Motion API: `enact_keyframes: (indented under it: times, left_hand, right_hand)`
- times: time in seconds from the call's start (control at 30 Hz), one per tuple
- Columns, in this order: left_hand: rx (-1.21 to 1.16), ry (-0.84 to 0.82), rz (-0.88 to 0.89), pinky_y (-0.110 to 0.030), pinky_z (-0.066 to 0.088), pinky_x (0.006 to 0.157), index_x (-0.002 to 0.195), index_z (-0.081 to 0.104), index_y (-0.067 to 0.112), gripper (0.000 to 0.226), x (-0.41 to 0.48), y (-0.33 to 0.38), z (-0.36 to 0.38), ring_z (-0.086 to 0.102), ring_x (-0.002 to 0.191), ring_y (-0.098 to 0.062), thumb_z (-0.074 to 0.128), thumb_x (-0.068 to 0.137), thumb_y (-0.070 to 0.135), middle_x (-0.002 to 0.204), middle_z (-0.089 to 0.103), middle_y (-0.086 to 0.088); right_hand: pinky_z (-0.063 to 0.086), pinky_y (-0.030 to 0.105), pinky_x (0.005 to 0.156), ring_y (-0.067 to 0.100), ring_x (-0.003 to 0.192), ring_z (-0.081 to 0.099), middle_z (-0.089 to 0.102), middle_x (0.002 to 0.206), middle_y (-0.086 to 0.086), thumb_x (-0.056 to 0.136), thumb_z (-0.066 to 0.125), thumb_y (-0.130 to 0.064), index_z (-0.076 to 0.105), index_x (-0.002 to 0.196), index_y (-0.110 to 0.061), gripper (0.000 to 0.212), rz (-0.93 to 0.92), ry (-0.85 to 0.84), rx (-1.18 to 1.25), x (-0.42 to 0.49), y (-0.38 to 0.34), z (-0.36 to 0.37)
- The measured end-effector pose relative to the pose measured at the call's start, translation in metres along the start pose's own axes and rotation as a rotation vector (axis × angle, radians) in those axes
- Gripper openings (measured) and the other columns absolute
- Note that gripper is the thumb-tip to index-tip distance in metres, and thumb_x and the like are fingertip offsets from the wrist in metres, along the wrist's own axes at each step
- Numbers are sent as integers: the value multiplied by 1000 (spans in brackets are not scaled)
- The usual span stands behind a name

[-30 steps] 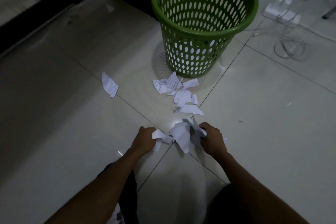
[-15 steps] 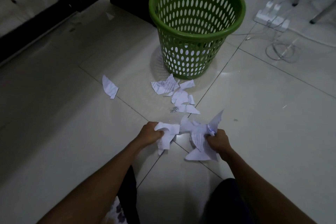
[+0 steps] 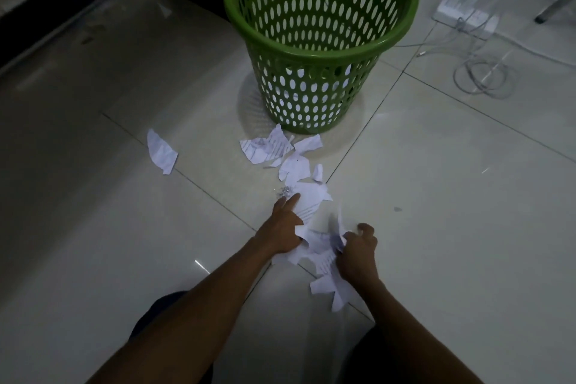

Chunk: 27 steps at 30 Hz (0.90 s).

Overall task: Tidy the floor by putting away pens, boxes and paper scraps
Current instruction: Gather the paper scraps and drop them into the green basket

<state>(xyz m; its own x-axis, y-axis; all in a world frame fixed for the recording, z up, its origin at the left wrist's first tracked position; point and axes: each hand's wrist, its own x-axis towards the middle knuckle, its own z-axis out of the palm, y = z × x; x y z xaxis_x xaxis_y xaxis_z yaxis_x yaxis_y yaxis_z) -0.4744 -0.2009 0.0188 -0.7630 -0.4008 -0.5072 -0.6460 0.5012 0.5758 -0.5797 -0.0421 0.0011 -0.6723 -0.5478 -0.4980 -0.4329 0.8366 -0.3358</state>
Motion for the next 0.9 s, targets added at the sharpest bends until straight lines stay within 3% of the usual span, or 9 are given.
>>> enact_keyframes:
  times: [0.07,0.13,0.27,0.37,0.47,0.6,0.73,0.8,0.9]
  left_hand:
    - [28,32,-14,-40,20,116,135,47,-1,62,7,2,6,6,147,-27,71,84,24,159,1,-7]
    - [65,105,-15,-41,29,111,142,37,3,68,7,3,11,20,142,-28,69,84,17,157,9,-9]
    - [135,157,-6,-29,36,103,110,65,8,29,0,-8,25,31,129,-28,66,81,11,141,33,-11]
    - [145,154,24,-24,32,97,98,68,7,21,-2,-18,31,38,118,-27,69,82,21,126,44,-10]
    - [145,179,27,-19,30,85,84,65,6,17,-3,-19,32,51,102,-23,74,75,18,103,56,-11]
    - [-68,251,-35,-20,29,73,83,55,1,14,-6,-32,36,52,92,-29,68,78,3,98,53,-20]
    - [-234,311,-29,-25,34,70,77,54,7,4,-15,-40,34,47,81,-20,51,77,4,88,44,-8]
    - [-271,311,-37,-17,37,71,84,56,2,4,-20,-42,32,49,83,-16,56,79,1,96,38,-4]
    - [-306,306,-47,-16,40,74,97,55,1,25,-24,-51,31,47,86,-13,69,77,4,101,35,-3]
  right_hand:
    - [26,20,70,36,120,37,50,123,23,79,60,1,61,91,-3,13,-5,19,29,3,1,2]
    - [27,21,74,38,110,43,48,114,24,77,60,4,60,86,1,9,9,40,43,6,1,0]
    - [30,26,74,31,105,49,56,106,16,80,63,-16,61,95,-6,18,21,2,-118,11,-4,-12]
    - [39,32,86,29,108,51,54,113,12,83,63,-23,59,107,-10,28,61,-14,-218,12,-12,-22]
    - [40,32,84,28,102,53,48,116,13,84,65,-22,56,106,-10,27,73,-27,-173,10,-14,-23]
    - [40,30,79,28,97,55,46,115,13,84,66,-22,53,104,-9,27,99,-41,-87,12,-11,-22]
    - [36,35,87,24,107,54,58,111,5,85,60,-27,53,112,-17,30,94,-21,-200,12,-12,-22]
    - [32,36,85,24,107,53,59,110,2,84,58,-27,53,114,-20,31,91,-6,-246,10,-12,-22]
    - [33,36,87,25,108,53,59,112,2,85,58,-23,53,114,-18,30,78,-21,-214,11,-14,-24]
